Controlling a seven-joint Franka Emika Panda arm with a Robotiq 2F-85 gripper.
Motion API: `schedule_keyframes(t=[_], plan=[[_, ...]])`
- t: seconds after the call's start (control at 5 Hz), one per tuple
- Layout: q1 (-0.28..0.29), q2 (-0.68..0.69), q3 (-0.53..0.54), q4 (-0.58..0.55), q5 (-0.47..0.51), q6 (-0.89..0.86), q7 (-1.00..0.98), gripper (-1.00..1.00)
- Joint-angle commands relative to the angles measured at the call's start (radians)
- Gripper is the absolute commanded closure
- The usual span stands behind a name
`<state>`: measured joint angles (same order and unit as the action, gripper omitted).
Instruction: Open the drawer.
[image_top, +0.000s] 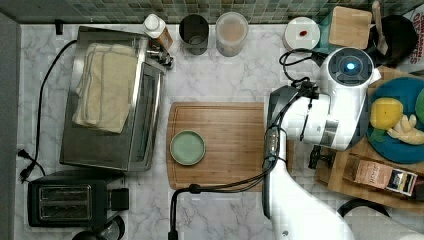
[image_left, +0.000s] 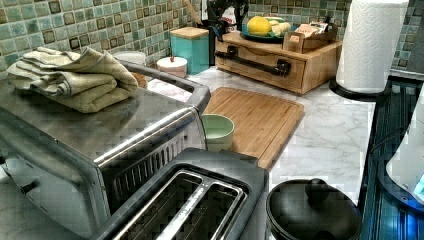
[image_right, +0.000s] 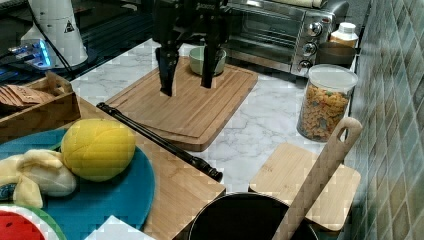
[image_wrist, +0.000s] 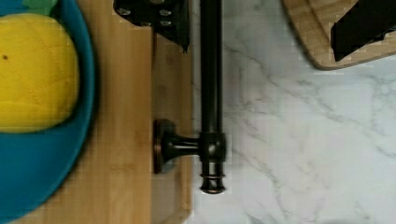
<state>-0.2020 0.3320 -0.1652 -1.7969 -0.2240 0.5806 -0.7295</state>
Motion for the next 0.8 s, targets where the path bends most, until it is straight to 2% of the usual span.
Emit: schedule_keyframes(t=[0.2,0.6,0.8], plan=[[-0.069,-0.059,-0.021,-0.083,0.093,0.046,0.027,-1.0],[-0.068,-0.082,-0.006,-0.163,0.113,0.104,0.056,-1.0],[-0.063,-0.075,-0.015,-0.186,0.084,0.143,0.065,-1.0]])
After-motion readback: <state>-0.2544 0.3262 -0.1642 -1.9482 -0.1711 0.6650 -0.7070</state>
